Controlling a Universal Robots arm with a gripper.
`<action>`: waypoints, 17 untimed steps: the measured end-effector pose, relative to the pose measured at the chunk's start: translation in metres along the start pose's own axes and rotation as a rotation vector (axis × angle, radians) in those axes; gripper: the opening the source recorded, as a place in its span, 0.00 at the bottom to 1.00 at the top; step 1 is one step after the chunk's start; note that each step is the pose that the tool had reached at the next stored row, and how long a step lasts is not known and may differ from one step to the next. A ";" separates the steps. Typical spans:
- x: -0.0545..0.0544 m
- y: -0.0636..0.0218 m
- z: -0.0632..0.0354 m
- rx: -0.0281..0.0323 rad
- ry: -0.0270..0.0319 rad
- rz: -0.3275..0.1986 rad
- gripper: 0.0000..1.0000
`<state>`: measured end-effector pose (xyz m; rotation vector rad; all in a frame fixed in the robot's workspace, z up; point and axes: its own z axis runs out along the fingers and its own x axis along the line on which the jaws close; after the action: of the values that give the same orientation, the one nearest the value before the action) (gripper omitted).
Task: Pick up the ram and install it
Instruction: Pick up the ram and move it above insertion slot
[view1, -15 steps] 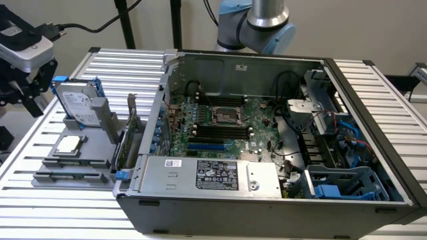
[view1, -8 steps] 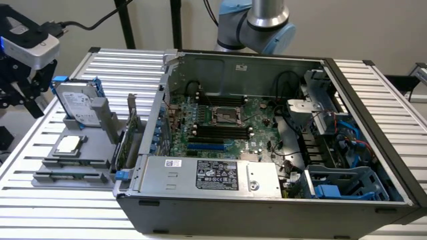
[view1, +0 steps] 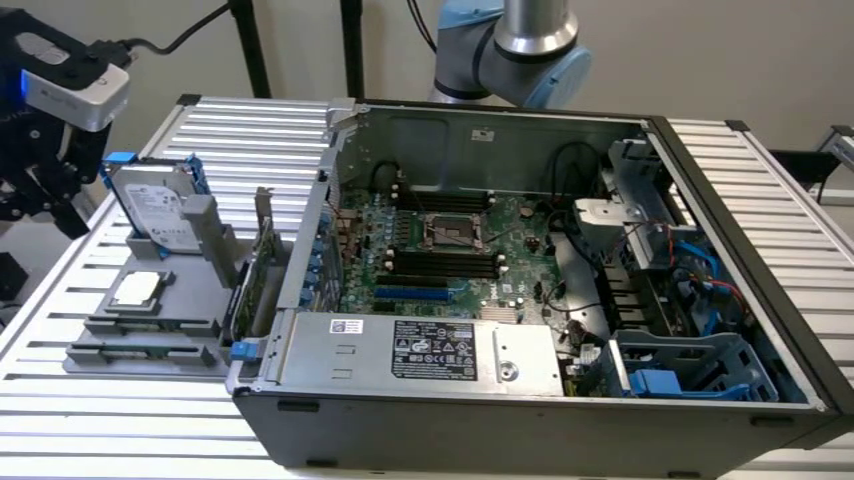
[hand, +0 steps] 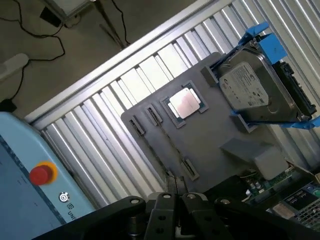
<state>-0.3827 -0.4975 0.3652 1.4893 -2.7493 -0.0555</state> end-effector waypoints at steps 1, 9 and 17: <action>0.000 0.0000 0.0003 -0.0001 0.0007 -0.018 0.11; 0.000 -0.0001 0.0026 -0.0007 0.0062 -0.163 0.11; 0.000 -0.0002 0.0050 -0.0013 0.0117 -0.309 0.11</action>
<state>-0.3828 -0.4975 0.3601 1.8915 -2.4832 -0.0513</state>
